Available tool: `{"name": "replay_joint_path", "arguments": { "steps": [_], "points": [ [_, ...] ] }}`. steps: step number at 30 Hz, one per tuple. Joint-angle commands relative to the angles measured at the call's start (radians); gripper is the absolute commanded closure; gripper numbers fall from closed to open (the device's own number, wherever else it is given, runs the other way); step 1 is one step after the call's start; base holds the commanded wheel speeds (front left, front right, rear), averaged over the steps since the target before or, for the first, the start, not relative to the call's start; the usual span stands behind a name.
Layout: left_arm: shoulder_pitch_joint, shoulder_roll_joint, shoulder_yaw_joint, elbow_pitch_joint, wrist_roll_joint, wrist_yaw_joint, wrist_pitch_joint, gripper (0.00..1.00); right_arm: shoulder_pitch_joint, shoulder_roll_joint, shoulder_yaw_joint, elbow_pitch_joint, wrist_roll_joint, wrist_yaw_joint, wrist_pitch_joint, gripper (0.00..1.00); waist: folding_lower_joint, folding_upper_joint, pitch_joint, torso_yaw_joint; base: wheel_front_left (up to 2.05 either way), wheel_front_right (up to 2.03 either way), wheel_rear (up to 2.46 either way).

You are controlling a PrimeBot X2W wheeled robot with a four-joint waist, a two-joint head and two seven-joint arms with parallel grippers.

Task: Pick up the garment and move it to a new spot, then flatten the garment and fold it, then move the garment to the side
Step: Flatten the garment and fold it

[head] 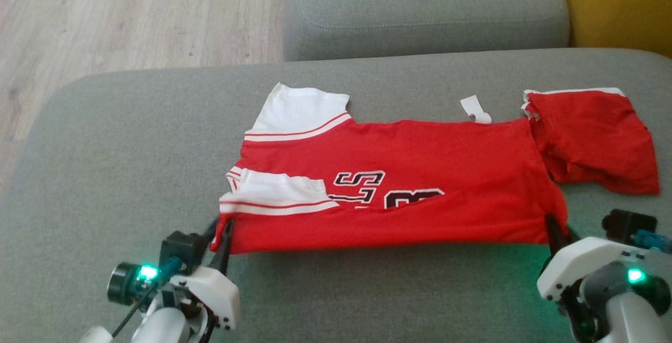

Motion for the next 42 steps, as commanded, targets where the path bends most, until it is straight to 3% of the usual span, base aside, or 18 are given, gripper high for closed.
{"name": "replay_joint_path", "arguments": {
  "steps": [1,6,11,17,20,23,29,36,42],
  "points": [
    [-0.042,0.026,0.041,-0.041,-0.008,0.017,-0.018,0.0,-0.02,-0.009,0.027,-0.076,0.014,-0.001,-0.018,0.0,0.0001,-0.0001,0.007,-0.001,0.0,0.0,0.0],
    [-0.063,0.013,0.067,-0.079,-0.019,0.042,-0.104,0.0,0.0,-0.009,0.059,-0.199,0.059,-0.001,-0.132,0.0,0.0001,-0.0001,0.03,-0.01,0.0,0.0,0.0],
    [-0.092,-0.001,0.088,-0.114,-0.028,0.052,-0.189,0.0,-0.001,-0.009,0.088,-0.247,0.13,-0.001,-0.252,0.0,0.0001,-0.0001,0.056,-0.017,0.0,0.0,0.0],
    [-0.156,-0.004,0.129,-0.203,-0.036,0.037,-0.234,0.0,-0.038,-0.009,0.152,-0.274,0.125,-0.001,-0.375,0.0,0.0001,-0.0001,0.115,-0.047,0.0,0.0,0.0],
    [-0.226,0.016,0.133,-0.213,-0.034,0.007,-0.235,0.0,-0.069,-0.009,0.162,-0.275,0.12,-0.001,-0.403,0.0,0.0001,-0.0001,0.165,-0.059,0.0,0.0,0.0],
    [-0.34,0.061,0.124,-0.191,-0.024,-0.038,-0.184,0.0,-0.107,-0.009,0.166,-0.281,0.121,-0.001,-0.426,0.0,0.0001,-0.0001,0.228,-0.078,0.0,0.0,0.0],
    [-0.583,0.173,0.043,-0.045,-0.022,-0.108,0.02,0.0,-0.17,-0.009,0.174,-0.283,0.148,-0.001,-0.462,0.0,0.0001,-0.0001,0.329,-0.124,0.0,0.0,0.0],
    [-0.771,0.292,-0.157,0.114,-0.139,-0.116,0.177,0.0,-0.219,-0.009,0.204,-0.28,0.166,-0.001,-0.482,0.0,0.0001,-0.0001,0.409,-0.191,0.0,0.0,0.0],
    [-0.86,0.374,-0.287,0.186,-0.286,-0.116,0.224,0.0,-0.242,-0.009,0.25,-0.29,0.238,-0.001,-0.491,0.0,0.0001,-0.0001,0.455,-0.24,0.0,0.0,0.0]
  ]
}}
